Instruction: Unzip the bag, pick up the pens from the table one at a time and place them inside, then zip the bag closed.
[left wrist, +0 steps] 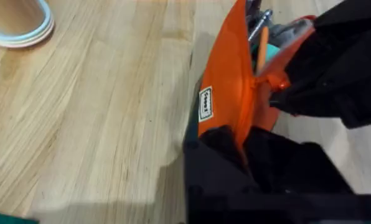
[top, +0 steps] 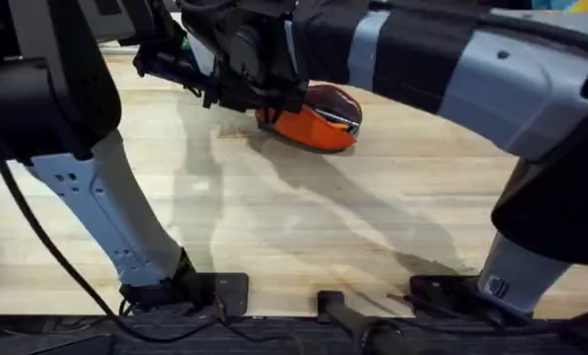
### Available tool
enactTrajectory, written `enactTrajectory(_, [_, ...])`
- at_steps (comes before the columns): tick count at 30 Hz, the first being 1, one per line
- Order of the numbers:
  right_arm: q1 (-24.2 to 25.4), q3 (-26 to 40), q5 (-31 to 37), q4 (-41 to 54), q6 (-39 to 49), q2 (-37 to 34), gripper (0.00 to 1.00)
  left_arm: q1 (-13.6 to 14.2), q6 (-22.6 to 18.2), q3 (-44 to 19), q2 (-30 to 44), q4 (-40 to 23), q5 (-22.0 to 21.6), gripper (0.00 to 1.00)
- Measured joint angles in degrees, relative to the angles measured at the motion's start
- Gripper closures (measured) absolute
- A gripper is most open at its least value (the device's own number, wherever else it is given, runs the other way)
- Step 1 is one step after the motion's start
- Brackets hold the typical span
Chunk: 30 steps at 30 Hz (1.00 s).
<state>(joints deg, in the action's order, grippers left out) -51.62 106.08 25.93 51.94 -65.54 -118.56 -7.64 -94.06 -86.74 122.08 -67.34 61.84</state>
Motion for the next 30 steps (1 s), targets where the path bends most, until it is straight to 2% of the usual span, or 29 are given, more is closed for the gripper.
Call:
enactTrajectory(1, [0.00, 0.00, 0.00, 0.00, 0.02, -0.01, 0.968, 0.02, -0.05, 0.00, 0.00, 0.00, -0.13, 0.942])
enactTrajectory(3, [0.00, 0.00, 0.00, 0.00, 0.02, -0.02, 0.969, 0.07, -0.03, 0.00, 0.00, 0.03, -0.17, 0.955])
enactTrajectory(30, [1.00, 0.09, -0.02, 7.88, 0.43, 0.00, 0.969, 0.14, -0.05, 0.00, 0.00, -0.18, -0.15, 0.957])
